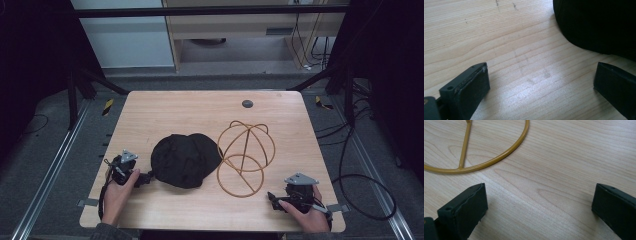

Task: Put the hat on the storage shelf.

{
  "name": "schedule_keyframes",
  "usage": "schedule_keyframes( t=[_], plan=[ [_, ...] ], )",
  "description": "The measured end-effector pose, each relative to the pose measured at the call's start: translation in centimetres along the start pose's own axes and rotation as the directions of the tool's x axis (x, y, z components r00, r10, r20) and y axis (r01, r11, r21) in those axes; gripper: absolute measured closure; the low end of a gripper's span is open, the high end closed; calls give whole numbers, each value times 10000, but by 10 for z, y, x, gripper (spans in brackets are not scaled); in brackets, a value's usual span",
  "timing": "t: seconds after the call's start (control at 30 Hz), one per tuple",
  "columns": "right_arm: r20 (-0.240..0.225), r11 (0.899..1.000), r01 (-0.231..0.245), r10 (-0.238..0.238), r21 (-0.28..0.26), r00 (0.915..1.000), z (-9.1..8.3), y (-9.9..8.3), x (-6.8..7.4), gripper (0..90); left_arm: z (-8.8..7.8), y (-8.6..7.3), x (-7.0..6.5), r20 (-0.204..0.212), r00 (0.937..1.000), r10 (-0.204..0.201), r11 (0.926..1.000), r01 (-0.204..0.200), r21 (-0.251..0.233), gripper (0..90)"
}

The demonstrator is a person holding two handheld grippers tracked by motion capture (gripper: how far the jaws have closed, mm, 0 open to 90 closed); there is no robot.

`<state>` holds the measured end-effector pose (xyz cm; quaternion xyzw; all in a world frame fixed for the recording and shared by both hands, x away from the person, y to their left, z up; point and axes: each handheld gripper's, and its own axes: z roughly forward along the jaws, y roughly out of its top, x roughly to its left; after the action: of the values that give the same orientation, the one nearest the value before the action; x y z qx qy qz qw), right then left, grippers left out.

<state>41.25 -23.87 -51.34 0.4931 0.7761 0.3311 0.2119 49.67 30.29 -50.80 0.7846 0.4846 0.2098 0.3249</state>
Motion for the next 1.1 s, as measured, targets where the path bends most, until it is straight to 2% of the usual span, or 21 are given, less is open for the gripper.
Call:
schedule_keyframes(
  t=[0.1, 0.17, 0.23, 0.27, 0.37, 0.43, 0.47, 0.5, 0.53, 0.57, 0.6, 0.63, 0.77, 0.9, 0.93, 0.97, 1.0, 1.1],
  plan=[
    [9, 10000, -7, 7, 1, 10000, 0, 0, 0, 4, -1, -1, -1, -13, 10000, 16, 10000, -16, 10, 0],
    [7, 10000, -6, 6, 4, 10000, 0, 0, 0, 4, -7, 0, -2, 278, 9995, 128, 9999, -128, 13, 33],
    [7, 10000, -5, 5, 2, 10000, 0, 0, 0, 4, -10, 0, -2, 291, 9994, 180, 9998, -178, -74, 41],
    [6, 10000, -6, 6, 2, 10000, 0, 0, 0, 4, -17, -1, -4, 323, 9987, 400, 9991, -396, -146, 34],
    [4, 10000, -7, 7, 1, 10000, 0, 0, 0, 4, -23, -2, -6, 482, 9977, 477, 9988, -470, -136, 36],
    [1, 10000, 0, 0, 3, 10000, 0, 0, 0, 4, -34, -1, -9, 606, 9963, 609, 9980, -598, -211, 37],
    [1, 10000, 0, 0, 1, 10000, 0, 0, 0, 4, -43, 1, -13, 735, 9926, 969, 9952, -955, -224, 39],
    [1, 10000, 0, 0, 1, 10000, 0, 0, 0, 4, -43, 1, -13, 735, 9926, 969, 9952, -955, -224, 40],
    [-4, 10000, 7, -7, 4, 10000, 0, 0, 0, 4, -53, 3, -16, 753, 9876, 1380, 9904, -1369, -192, 39],
    [-4, 10000, 7, -7, 4, 10000, 0, 0, 0, 4, -53, 3, -16, 753, 9876, 1380, 9904, -1369, -192, 39],
    [-19, 10000, 18, -18, -1, 10000, 0, 0, 0, 4, -63, 3, -20, 909, 9815, 1687, 9856, -1671, -253, 38],
    [-19, 10000, 18, -18, -1, 10000, 0, 0, 0, 4, -63, 3, -20, 909, 9815, 1687, 9856, -1671, -253, 38],
    [-17, 10000, 18, -18, 0, 10000, 0, 0, 0, 4, -83, 8, -29, 1157, 9715, 2070, 9779, -2020, -531, 35],
    [-19, 10000, 19, -19, -1, 10000, 0, 0, 0, 4, -89, 13, -39, 1453, 9627, 2284, 9730, -2203, -693, 32],
    [-16, 10000, 24, -24, -2, 10000, 0, 0, 0, 4, -89, 13, -39, 1453, 9627, 2284, 9730, -2203, -693, 32],
    [-18, 10000, 20, -20, 0, 10000, 0, 0, 0, 4, -89, 16, -45, 1426, 9566, 2541, 9669, -2480, -591, 32],
    [-18, 10000, 20, -20, 0, 10000, 0, 0, 0, 4, -89, 16, -45, 1426, 9566, 2541, 9669, -2480, -591, 32],
    [-8, 10000, 10, -10, 4, 10000, 0, 0, 0, 4, -86, 20, -55, 1462, 9461, 2891, 9573, -2855, -452, 33]
  ],
)
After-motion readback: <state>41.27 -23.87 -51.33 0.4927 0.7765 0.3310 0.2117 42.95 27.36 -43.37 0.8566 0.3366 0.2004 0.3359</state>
